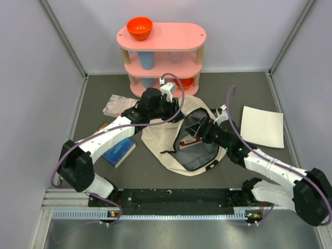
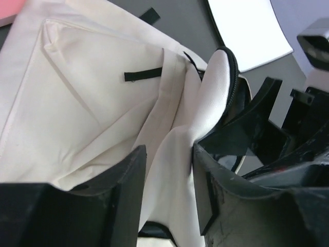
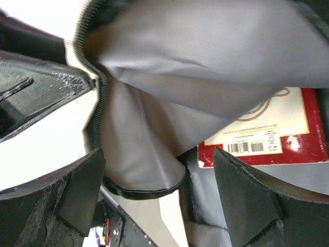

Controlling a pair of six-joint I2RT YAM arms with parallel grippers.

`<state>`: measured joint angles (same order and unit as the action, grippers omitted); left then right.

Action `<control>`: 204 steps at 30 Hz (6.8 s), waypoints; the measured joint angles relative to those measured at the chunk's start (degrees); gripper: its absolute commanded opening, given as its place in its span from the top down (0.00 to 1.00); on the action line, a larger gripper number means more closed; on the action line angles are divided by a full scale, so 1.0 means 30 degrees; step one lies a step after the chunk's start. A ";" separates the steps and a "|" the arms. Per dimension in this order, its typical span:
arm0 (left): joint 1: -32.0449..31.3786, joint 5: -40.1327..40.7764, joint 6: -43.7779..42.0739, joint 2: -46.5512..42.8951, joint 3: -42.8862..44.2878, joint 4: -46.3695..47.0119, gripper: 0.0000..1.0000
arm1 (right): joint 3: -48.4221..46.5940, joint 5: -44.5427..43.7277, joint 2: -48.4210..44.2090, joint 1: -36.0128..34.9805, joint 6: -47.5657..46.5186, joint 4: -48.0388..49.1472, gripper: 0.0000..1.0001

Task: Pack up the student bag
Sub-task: Place the book in the student bag, then pick up the book from the center of the board.

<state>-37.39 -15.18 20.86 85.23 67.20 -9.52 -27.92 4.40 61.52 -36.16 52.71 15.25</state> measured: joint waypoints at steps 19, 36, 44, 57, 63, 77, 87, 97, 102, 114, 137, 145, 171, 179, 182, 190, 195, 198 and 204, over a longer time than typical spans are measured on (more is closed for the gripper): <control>0.2062 -0.7439 0.3024 -0.1246 -0.3191 0.5122 0.47 | 0.0554 0.3228 -0.4728 0.1020 0.0525 -0.0357 0.59; 0.2062 -0.9777 0.4182 -0.1056 -0.3446 0.7213 0.49 | -0.0750 0.1260 -0.8335 0.1231 -0.0874 -0.5304 0.45; 0.2062 -1.0469 0.4663 -0.0299 -0.3446 0.7621 0.49 | -0.0102 0.0386 -0.8750 0.1239 -0.0707 -0.4932 0.48; 0.2062 -1.0928 0.5093 -0.0102 -0.3446 0.7759 0.49 | -0.0306 -0.4000 -1.2211 0.1231 -0.0882 -0.8437 0.36; 0.1967 -1.1103 0.5253 -0.0102 -0.3446 0.7898 0.49 | -0.1676 -0.2157 -0.9923 0.1231 -0.1435 -0.7861 0.51; 0.1785 -1.1956 0.5996 -0.0095 -0.3694 0.9194 0.51 | -0.0685 0.6258 -0.4444 0.1231 0.0168 0.1450 0.60; 0.1770 -1.2750 0.6630 0.0189 -0.3920 1.0375 0.52 | -0.0539 0.6812 -0.4124 0.1231 0.0656 0.2980 0.57; 0.1770 -1.2947 0.6666 0.0189 -0.4226 1.0892 0.52 | -0.0437 0.6120 -0.4473 0.1239 0.0561 0.2514 0.55; 0.1770 -1.3172 0.6652 0.0189 -0.4226 1.1001 0.52 | -0.0437 0.5756 -0.4583 0.1239 0.0430 0.2390 0.54; 0.1749 -1.4178 0.7089 0.0189 -0.4226 1.2225 0.53 | -0.0117 0.6499 -0.3679 0.1239 0.0656 0.3417 0.63; 0.1661 -1.4710 0.7577 0.0444 -0.4226 1.3165 0.55 | 0.0816 0.6754 -0.3861 0.1239 0.1151 0.5355 1.00; 0.1639 -1.4710 0.7570 0.0488 -0.4226 1.3158 0.55 | 0.0947 0.6535 -0.4095 0.1239 0.0976 0.5173 1.00; 0.1574 -1.3850 0.5982 0.0488 -0.4000 1.0950 0.37 | 0.0109 0.4641 -0.5275 0.1239 -0.2601 -0.0335 0.12; 0.1639 -0.5333 0.1785 -0.0845 -0.2419 0.2171 0.16 | -0.1741 0.1989 -0.4364 0.1239 -0.3956 -0.5049 0.15; 0.2113 -0.1989 0.1275 -0.1559 -0.2208 0.0015 0.13 | -0.1741 0.1370 -0.3949 0.1239 -0.3810 -0.5697 0.14; 0.4495 0.3104 0.0721 -0.3920 -0.3184 -0.3111 0.01 | -0.1749 0.2047 -0.1909 0.1239 -0.3555 -0.5406 0.13; 0.6309 0.4918 0.0670 -0.5297 -0.4299 -0.4437 0.01 | -0.2339 0.3818 0.0204 0.1217 -0.3526 -0.4677 0.13; 0.8670 0.5595 0.1246 -0.5901 -0.5268 -0.5421 0.01 | -0.3534 0.4991 0.1829 0.0794 -0.3563 -0.4204 0.12; 1.4302 0.6390 0.3621 -0.9260 -0.8510 -0.6754 0.01 | -0.6382 0.6863 0.5472 -0.1013 -0.3577 -0.2827 0.12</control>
<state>5.52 3.99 31.73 57.45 41.67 -29.78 -47.07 24.99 77.93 -39.20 41.98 6.76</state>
